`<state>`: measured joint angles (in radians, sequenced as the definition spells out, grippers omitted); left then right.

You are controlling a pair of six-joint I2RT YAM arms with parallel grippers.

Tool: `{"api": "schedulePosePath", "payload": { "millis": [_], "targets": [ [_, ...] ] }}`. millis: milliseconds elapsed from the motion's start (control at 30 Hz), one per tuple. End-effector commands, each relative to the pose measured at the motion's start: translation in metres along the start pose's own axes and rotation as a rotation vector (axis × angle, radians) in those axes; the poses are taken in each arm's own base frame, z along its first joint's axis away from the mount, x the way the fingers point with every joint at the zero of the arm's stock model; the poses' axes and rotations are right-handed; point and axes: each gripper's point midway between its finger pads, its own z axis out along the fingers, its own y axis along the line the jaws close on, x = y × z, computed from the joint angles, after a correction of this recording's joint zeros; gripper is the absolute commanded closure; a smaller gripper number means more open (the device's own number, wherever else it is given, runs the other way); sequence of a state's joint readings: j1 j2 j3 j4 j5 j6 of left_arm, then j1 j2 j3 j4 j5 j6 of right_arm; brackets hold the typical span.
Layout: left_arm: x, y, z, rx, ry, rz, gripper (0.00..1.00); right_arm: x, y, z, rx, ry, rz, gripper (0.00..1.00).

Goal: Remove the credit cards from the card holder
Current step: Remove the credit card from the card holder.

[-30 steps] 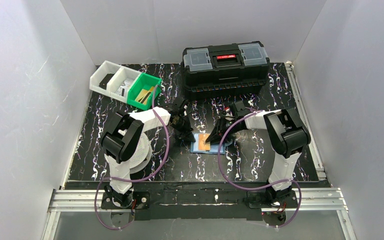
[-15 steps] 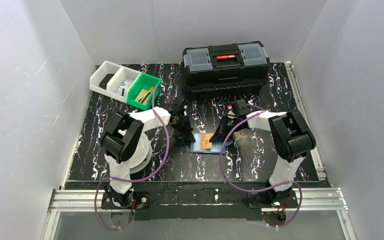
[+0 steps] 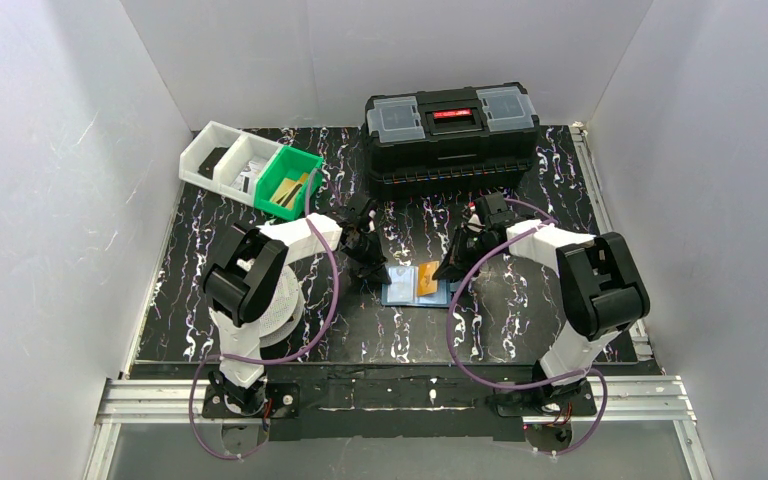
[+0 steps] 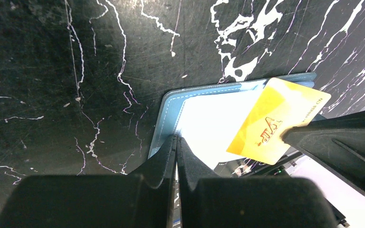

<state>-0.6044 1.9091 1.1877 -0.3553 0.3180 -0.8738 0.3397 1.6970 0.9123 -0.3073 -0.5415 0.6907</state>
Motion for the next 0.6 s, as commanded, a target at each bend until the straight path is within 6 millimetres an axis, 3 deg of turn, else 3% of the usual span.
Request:
{"api": "schedulePosePath", "payload": {
  "millis": [0,200,567],
  "targets": [
    [0.03,0.042,0.011,-0.179,0.082,0.034,1.0,0.0,-0.005,-0.011,0.038,-0.026,-0.025,0.99],
    [0.019,0.01,-0.011,-0.081,0.045,0.085,0.99,0.0,0.006,-0.019,0.01,-0.032,-0.042,0.99],
    [0.008,-0.045,-0.073,0.102,-0.022,0.165,0.64,-0.005,0.051,-0.045,-0.119,-0.038,-0.084,0.99]
  ]
}}
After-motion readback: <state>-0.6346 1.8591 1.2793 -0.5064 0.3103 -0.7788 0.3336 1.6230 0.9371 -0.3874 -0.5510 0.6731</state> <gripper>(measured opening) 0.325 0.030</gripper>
